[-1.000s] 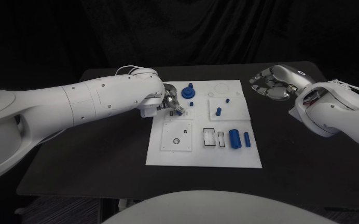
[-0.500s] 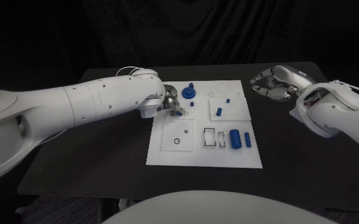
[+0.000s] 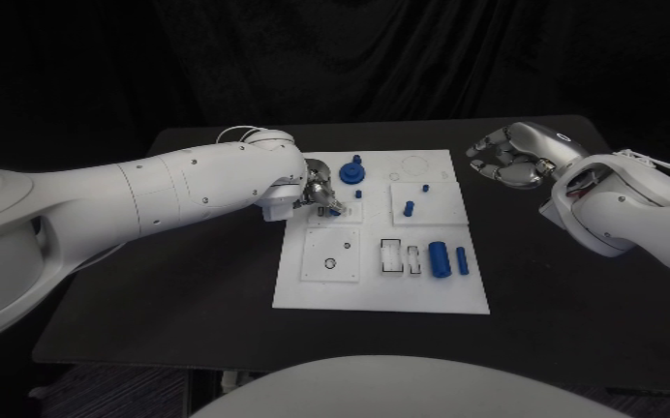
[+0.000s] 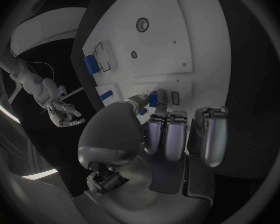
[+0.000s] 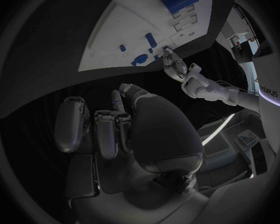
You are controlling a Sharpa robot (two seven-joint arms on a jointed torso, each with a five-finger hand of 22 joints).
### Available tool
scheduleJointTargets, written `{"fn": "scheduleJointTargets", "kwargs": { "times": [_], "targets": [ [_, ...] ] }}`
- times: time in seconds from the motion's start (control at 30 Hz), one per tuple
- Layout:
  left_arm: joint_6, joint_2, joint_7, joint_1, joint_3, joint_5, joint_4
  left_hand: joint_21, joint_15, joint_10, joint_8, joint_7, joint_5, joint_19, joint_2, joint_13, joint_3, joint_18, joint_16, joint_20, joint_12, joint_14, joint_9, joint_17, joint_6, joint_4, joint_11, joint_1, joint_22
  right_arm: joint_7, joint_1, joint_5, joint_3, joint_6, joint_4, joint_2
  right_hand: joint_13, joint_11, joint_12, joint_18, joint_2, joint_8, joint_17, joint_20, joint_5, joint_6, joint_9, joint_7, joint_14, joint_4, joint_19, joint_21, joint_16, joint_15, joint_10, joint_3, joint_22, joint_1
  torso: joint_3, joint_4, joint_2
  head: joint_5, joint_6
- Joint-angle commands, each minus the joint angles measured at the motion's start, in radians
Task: Assemble the parts on the task board
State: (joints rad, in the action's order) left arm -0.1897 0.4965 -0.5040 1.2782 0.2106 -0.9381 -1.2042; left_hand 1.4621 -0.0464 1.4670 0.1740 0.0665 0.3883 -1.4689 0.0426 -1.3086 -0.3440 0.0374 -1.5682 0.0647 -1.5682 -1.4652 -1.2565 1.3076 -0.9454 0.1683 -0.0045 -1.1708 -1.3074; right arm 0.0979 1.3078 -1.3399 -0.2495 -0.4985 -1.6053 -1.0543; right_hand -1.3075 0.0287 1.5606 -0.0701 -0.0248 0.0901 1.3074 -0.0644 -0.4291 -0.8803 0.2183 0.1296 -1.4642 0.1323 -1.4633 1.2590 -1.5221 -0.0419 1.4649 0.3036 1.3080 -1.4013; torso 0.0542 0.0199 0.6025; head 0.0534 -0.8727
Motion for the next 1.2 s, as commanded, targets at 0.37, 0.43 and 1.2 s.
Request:
{"fn": "scheduleJointTargets", "kwargs": {
  "times": [0.37,0.43,1.2],
  "targets": [
    [-0.003,-0.013,0.021,-0.018,0.002,0.007,0.02,-0.008,-0.001,0.104,-0.008,-0.002,-0.047,0.007,0.007,-0.262,-0.013,0.002,-0.003,0.0,-0.003,-0.106,0.005,0.263,0.003,0.005,0.002,0.014,-0.179,0.019,-0.004,-0.001,0.001,0.014,0.002,0.003,-0.245,-0.001,-0.006,0.003,0.003,-0.003,0.178,-0.002,-0.005,-0.005,-0.002,-0.003,-0.087,-0.001,0.007,-0.003,0.004,0.0,0.088,0.008,0.174,0.008,0.0001,-0.0027,0.001,-0.001,0.0],
    [-0.003,-0.014,0.021,-0.02,0.002,0.007,0.022,-0.008,-0.001,0.104,-0.008,-0.002,-0.047,0.007,0.007,-0.262,-0.013,0.002,-0.003,0.0,-0.003,-0.106,0.005,0.263,0.003,0.005,0.002,0.014,-0.179,0.019,-0.005,-0.001,0.001,0.015,0.002,0.003,-0.245,-0.001,-0.006,0.003,0.003,-0.003,0.178,-0.002,-0.005,-0.005,-0.002,-0.003,-0.087,-0.001,0.007,-0.003,0.004,0.0,0.088,0.008,0.174,0.008,0.0002,-0.0026,0.0,-0.001,0.0],
    [-0.018,-0.009,0.0,-0.027,0.002,0.007,0.022,-0.018,0.016,0.104,-0.065,0.018,-0.262,0.011,-0.005,-0.262,0.128,0.004,-0.003,0.016,-0.003,-0.106,0.052,0.263,-0.004,0.115,0.021,0.163,-0.182,0.015,-0.008,0.029,0.001,0.022,0.006,0.007,-0.244,0.0,-0.007,0.001,0.004,-0.004,0.175,-0.002,-0.006,-0.005,-0.002,-0.003,-0.087,-0.003,0.01,-0.01,0.006,0.001,0.087,0.011,0.172,0.008,0.0009,-0.0019,-0.001,0.0,0.0]
  ]
}}
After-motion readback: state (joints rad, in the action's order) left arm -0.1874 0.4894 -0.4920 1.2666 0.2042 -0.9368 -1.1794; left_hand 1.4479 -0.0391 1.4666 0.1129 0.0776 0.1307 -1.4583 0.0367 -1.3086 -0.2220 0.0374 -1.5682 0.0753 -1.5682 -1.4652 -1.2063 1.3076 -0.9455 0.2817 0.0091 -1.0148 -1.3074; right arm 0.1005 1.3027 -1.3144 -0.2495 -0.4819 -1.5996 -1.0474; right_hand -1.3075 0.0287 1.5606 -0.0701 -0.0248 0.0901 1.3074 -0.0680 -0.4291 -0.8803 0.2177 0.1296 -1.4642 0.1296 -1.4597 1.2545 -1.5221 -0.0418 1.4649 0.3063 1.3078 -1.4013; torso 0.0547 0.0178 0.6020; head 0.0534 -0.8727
